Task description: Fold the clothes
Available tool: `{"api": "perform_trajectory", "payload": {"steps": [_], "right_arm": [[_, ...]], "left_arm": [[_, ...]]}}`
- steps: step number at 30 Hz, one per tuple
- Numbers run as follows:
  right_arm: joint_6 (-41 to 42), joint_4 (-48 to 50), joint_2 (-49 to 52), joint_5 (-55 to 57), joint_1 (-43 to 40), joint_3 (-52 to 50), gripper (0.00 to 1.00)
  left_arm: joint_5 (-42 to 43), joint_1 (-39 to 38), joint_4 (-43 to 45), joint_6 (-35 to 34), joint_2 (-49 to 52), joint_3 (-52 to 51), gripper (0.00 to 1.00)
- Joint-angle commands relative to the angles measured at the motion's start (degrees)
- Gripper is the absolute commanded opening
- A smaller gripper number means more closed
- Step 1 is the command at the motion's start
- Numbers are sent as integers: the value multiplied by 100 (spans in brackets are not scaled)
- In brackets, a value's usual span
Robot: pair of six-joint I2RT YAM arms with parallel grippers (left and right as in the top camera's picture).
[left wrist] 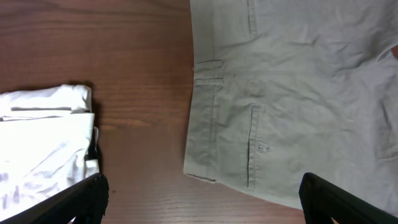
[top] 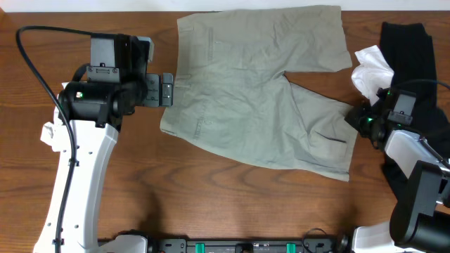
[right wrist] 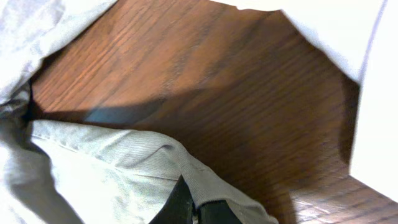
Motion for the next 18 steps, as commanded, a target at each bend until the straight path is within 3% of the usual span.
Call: {"api": "perform_trajectory", "payload": {"steps": [1,3,5,8,11,18], "right_arm": [[-166,-48,-87,52,-173,181,25],[-310,-136,-105,-201,-197,273,48],[-343,-345,-223,-221,-216,398,60],[-345,-680,-579,-225,-308,601,64],[-374,-1110,-1003,-229,-356,804,62],[-1001,-2577,-1818,-251,-302,1038,63]], "left_arm": [[120,-2,-59,96,13,-72,98],[118,-2,-90,105,20,-76,98],[116,-2,-125,118,26,-76,98],[118,-2,-227,118,48,-83,98],[118,-2,-317,114,122,-120,98],[398,-2,-310,94,505,-577,98]]}}
